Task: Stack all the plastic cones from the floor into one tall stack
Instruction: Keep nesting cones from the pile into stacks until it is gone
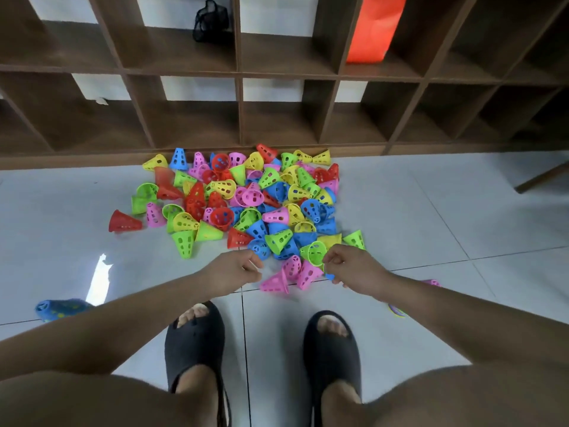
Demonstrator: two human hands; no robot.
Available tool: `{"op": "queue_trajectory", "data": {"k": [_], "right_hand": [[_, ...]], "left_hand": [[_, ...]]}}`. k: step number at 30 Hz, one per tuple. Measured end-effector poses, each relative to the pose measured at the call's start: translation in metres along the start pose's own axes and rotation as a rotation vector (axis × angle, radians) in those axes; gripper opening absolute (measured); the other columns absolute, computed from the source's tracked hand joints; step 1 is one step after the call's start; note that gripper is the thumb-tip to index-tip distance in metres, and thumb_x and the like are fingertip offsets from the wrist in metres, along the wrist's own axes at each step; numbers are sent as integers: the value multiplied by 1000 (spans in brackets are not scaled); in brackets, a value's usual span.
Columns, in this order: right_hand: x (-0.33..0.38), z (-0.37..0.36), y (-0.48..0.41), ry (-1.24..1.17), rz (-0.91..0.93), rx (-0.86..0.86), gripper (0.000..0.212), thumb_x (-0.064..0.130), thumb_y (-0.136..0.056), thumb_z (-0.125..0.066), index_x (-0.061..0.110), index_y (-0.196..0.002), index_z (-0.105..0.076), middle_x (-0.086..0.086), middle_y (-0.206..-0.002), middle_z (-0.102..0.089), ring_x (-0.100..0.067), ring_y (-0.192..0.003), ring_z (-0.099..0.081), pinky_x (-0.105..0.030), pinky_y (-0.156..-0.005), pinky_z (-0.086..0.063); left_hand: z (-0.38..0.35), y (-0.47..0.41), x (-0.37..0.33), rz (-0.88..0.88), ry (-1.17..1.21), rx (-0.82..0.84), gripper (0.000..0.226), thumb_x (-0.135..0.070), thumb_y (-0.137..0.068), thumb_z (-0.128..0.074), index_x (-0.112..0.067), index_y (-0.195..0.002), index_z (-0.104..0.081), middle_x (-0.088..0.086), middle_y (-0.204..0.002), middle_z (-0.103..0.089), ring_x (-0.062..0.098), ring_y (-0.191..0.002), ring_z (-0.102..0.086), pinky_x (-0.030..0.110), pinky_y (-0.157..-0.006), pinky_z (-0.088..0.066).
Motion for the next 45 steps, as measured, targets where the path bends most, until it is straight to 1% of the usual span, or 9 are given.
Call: {"op": "queue_trajectory", "data": {"k": [6, 11, 15, 19, 27, 32, 37, 41, 45], "right_hand": [[-60, 23, -32, 337, -64, -30, 26, 21, -99, -57, 12, -122, -64, -4, -124, -68, -24, -97, -61, -31, -85, -50], [-128, 39, -58, 326, -199, -98, 33, 28, -93, -61, 14, -123, -60, -12, -124, -65, -30, -107, -63, -35, -88, -53], [-154, 27, -81, 365, -275, -72, 42, 33, -99, -56, 7, -132, -51, -16, -131, -54, -36, -120, -57, -41, -96, -52], [-167, 13, -99, 456, -301, 1, 43, 31, -107, -47, 2, -139, -45, -19, -139, -46, -40, -127, -51, -43, -102, -49], [-195, -2, -126, 268, -415, 28, 61, 48, -96, -65, 13, -142, -45, -17, -137, -49, -39, -125, -54, -44, -98, -51], [-192, 2, -116, -258, -501, -264, 53, 44, -85, -76, 24, -127, -51, -5, -110, -67, -20, -88, -65, -32, -63, -48], [-150, 1, -84, -539, -273, -531, 33, 43, -95, -69, 33, -122, -53, 7, -101, -66, -17, -95, -65, -38, -80, -52], [-113, -31, -66, -470, -72, -397, 43, 53, -90, -68, 45, -130, -52, 12, -118, -66, -18, -112, -63, -37, -92, -54], [-77, -63, -59, -398, 53, -212, 46, 45, -95, -73, 42, -136, -52, 19, -125, -62, -4, -118, -60, -21, -94, -50]], "left_hand": [[-26, -41, -3, -71, -201, 33, 33, -32, -90, -80, -29, -120, -66, -9, -115, -69, 8, -97, -69, 22, -77, -52], [-53, -81, -1, -75, -322, 29, 53, -37, -85, -86, -29, -131, -60, -10, -120, -65, 11, -102, -66, 32, -92, -56], [-77, -104, 15, -80, -432, 49, 69, -43, -78, -89, -27, -137, -56, -7, -129, -60, 17, -112, -64, 30, -92, -53], [-93, -118, 30, -82, -489, 88, 74, -46, -74, -88, -28, -136, -53, -5, -124, -59, 16, -103, -65, 33, -87, -58], [-106, -129, 46, -81, -520, 70, 72, -49, -81, -81, -27, -143, -52, -6, -119, -63, 17, -102, -65, 31, -83, -57], [-99, -120, 48, -103, -549, 121, 64, -64, -77, -81, -28, -124, -58, -13, -104, -61, 12, -87, -60, 28, -74, -51], [-100, -111, 52, -131, -549, 130, 64, -69, -74, -78, -28, -123, -68, -12, -101, -53, 18, -87, -65, 28, -73, -48], [-109, -110, 49, -154, -478, 127, 72, -73, -63, -64, -25, -116, -74, -8, -98, -50, 23, -83, -67, 32, -75, -53], [-117, -113, 36, -159, -455, 113, 52, -46, -68, -79, -22, -115, -75, -5, -97, -53, 24, -82, -66, 35, -78, -57]]}}
Point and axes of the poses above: each hand's wrist, its own y-axis away from the middle knuckle, its own z-axis out of the back of the hand, x = y × z, the point moved 6 cm from there along -y, towards the middle knuckle
